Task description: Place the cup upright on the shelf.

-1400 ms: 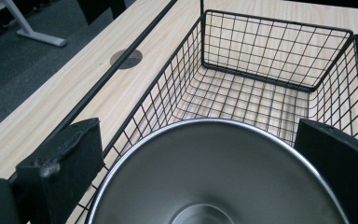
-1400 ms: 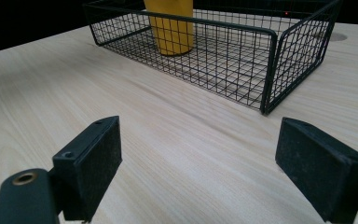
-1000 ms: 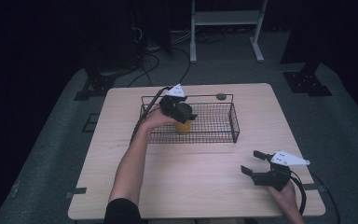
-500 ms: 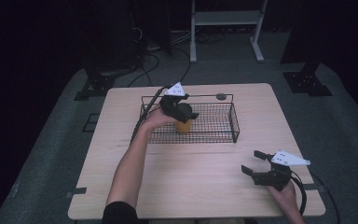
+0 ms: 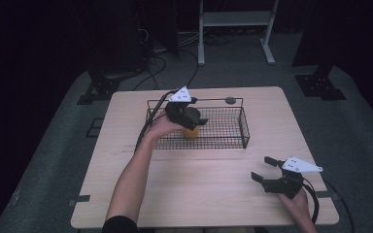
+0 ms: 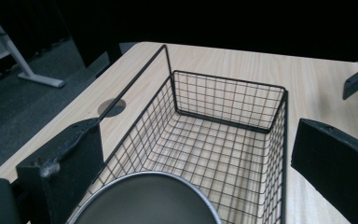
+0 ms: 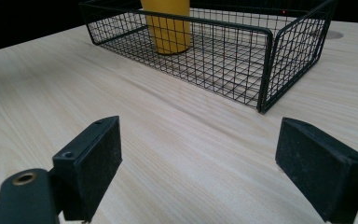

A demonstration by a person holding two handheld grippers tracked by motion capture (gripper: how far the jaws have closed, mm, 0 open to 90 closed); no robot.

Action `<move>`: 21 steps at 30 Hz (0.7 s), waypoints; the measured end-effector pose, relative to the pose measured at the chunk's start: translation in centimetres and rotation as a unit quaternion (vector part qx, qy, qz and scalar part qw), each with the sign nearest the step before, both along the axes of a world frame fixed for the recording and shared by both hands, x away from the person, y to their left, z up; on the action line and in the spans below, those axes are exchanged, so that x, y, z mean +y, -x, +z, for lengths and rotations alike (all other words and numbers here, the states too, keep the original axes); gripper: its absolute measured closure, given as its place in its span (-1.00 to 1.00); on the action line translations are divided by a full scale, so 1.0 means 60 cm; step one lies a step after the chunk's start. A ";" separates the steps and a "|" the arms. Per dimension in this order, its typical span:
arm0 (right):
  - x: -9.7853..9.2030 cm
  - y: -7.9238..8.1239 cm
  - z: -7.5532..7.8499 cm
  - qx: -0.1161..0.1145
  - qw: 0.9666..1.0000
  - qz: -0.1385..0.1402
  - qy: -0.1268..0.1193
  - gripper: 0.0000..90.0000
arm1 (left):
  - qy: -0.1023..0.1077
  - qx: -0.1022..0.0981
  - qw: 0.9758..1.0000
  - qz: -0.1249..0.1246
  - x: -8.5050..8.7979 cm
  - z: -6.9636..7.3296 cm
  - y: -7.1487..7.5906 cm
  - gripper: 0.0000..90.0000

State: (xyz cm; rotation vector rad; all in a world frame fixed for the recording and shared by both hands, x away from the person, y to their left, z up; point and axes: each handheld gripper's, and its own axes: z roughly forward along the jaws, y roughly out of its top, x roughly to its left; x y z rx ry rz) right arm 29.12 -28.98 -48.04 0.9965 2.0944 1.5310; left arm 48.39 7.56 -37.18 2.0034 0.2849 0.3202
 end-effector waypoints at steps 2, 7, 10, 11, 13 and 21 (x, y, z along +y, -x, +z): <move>0.000 0.000 0.000 0.000 1.000 0.000 0.000 -0.70 | 0.004 -0.002 1.000 -0.004 0.000 0.001 0.006 -0.97; 0.000 0.000 0.000 0.001 1.000 -0.001 0.001 -0.70 | 0.010 -0.005 1.000 -0.008 0.002 0.002 0.018 -0.97; 0.000 0.000 0.000 0.000 1.000 -0.001 0.001 -0.70 | 0.011 -0.003 1.000 -0.007 0.007 0.001 0.022 -0.97; 0.000 0.000 0.000 0.000 1.000 -0.001 0.001 -0.70 | 0.011 -0.003 1.000 -0.007 0.007 0.001 0.022 -0.97; 0.001 0.000 0.000 0.001 1.000 -0.001 0.001 -0.70 | 0.019 -0.001 1.000 -0.006 0.011 0.001 0.025 -0.97; 0.001 0.000 0.000 0.001 1.000 -0.001 0.002 -0.70 | 0.022 -0.002 1.000 -0.010 0.018 0.000 0.042 -0.97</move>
